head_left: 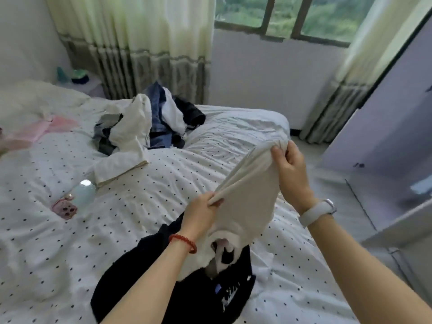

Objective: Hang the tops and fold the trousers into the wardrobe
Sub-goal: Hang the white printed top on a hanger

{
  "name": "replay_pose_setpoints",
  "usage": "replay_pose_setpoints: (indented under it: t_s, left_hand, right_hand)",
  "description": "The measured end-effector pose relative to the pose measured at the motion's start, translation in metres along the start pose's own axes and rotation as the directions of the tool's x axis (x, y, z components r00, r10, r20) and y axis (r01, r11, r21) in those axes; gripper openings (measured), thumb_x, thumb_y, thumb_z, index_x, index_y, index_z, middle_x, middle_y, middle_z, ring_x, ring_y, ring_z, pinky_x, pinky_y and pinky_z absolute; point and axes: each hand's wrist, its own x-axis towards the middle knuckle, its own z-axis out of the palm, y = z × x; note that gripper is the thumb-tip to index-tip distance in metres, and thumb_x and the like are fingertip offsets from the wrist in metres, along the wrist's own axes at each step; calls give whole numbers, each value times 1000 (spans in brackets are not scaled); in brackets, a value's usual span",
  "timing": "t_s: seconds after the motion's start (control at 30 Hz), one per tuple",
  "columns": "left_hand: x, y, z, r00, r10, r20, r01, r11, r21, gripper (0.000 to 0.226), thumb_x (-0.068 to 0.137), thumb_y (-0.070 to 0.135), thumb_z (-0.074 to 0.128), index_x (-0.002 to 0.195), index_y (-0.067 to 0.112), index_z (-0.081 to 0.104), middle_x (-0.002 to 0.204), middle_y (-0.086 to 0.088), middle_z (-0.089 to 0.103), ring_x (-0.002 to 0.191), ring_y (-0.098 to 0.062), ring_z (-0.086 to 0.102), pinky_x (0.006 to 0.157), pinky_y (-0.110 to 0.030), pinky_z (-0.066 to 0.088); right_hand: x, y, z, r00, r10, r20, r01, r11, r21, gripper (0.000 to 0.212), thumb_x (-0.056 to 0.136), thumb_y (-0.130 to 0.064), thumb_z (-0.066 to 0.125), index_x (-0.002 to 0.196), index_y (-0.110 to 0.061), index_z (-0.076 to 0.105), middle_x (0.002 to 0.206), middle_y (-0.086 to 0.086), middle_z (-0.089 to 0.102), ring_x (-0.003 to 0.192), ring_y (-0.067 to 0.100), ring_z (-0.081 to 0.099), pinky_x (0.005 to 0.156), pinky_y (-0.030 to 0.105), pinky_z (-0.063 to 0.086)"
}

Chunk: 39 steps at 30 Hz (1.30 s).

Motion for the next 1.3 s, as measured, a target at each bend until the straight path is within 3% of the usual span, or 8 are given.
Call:
replay_pose_setpoints:
  t_s: [0.33,0.43,0.57,0.67,0.8,0.9,1.07,1.3]
  left_hand:
    - [33,207,17,877,412,-247,-450,884,-124,27,79,14,41,97,21,61,85,-3,65,78,-24,53,67,-34,41]
    - [40,193,57,943,322,90,-332,934,134,15,90,18,48,76,17,54,78,-1,56,79,-26,53,61,-31,36]
    - [19,166,96,928,126,351,-86,988,-127,27,89,21,57,83,-3,68,83,-9,66,85,-25,60,72,-37,50]
    - [7,197,111,912,50,407,66,961,-268,28,89,25,57,94,-1,69,96,-13,69,92,-24,63,85,-38,52]
    - [0,252,111,899,150,411,100,844,-527,19,94,18,51,89,7,66,92,-9,64,94,-21,57,89,-37,47]
    - [-7,289,107,870,302,390,40,744,-667,26,98,17,44,84,20,65,85,0,66,86,-15,59,86,-31,48]
    - [-16,339,141,655,488,577,24,750,-661,24,100,37,36,111,36,58,113,11,64,108,-10,59,94,-30,46]
    - [-55,393,272,597,485,639,-25,808,-589,35,98,44,33,128,32,49,127,5,57,110,-11,56,96,-34,47]
  right_hand:
    - [-12,-71,-167,793,-37,-608,162,975,152,13,97,-24,47,85,-25,52,81,-5,55,77,12,53,71,32,48]
    - [-26,-22,-207,828,219,-516,-245,969,19,18,95,-28,49,85,-14,51,80,6,54,78,23,52,70,38,47]
    - [-68,39,-231,787,565,-248,-578,816,22,46,90,-31,58,131,-16,43,112,13,51,97,28,56,74,36,49]
    - [-97,41,-227,820,566,84,-554,822,-130,80,85,-40,64,147,-32,15,136,0,42,119,21,51,80,24,48]
    - [-111,15,-208,867,352,351,-299,934,-197,59,76,-42,69,124,-48,36,130,-15,45,120,7,47,88,14,44]
    - [-94,-9,-223,989,142,-49,-148,975,-166,35,90,2,47,105,-30,48,104,-12,55,102,12,55,92,34,48]
    - [-76,-54,-308,803,75,-591,-121,992,-39,24,96,-2,37,102,-14,58,99,7,62,102,33,58,82,41,52]
    - [-106,-52,-450,732,-33,-680,-171,958,-231,23,95,-1,37,105,-5,57,105,10,61,101,27,56,82,29,45]
